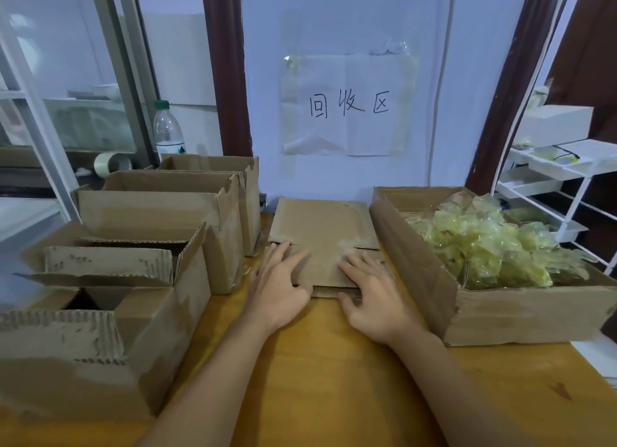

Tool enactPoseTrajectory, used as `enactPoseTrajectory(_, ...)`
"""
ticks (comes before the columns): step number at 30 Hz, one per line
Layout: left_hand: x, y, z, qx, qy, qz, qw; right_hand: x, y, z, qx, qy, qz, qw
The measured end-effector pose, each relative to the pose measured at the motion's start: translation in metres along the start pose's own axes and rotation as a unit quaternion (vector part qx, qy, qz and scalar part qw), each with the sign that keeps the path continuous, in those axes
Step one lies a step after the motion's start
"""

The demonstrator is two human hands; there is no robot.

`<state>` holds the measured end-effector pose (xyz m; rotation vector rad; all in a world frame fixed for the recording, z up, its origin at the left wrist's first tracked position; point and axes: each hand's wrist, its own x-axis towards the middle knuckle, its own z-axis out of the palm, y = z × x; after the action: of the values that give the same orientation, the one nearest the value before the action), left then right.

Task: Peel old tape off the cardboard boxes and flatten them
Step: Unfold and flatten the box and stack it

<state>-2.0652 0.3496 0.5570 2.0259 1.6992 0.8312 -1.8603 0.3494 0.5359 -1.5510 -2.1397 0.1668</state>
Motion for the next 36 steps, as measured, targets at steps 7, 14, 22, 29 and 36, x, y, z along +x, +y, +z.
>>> enactPoseTrajectory(7, 0.001, -0.01, -0.002, -0.07, 0.019, 0.02, 0.997, -0.001, -0.006, -0.004, -0.001, 0.033, 0.002, 0.999)
enactPoseTrajectory(14, 0.004, -0.011, 0.009, 0.016, 0.112, 0.02, 0.993, -0.002, -0.011, -0.007, -0.093, 0.075, 0.001, 0.993)
enactPoseTrajectory(22, 0.004, -0.004, 0.012, 0.101, 0.112, 0.04, 0.988, -0.002, -0.011, -0.006, -0.068, 0.052, 0.008, 0.996)
enactPoseTrajectory(29, 0.003, -0.004, 0.006, -0.017, 0.093, 0.013, 0.995, -0.005, -0.012, -0.009, -0.039, 0.05, 0.005, 0.998)
enactPoseTrajectory(36, 0.0, -0.004, 0.008, 0.048, 0.132, 0.071, 0.988, -0.007, -0.011, -0.007, -0.021, 0.108, -0.015, 0.994)
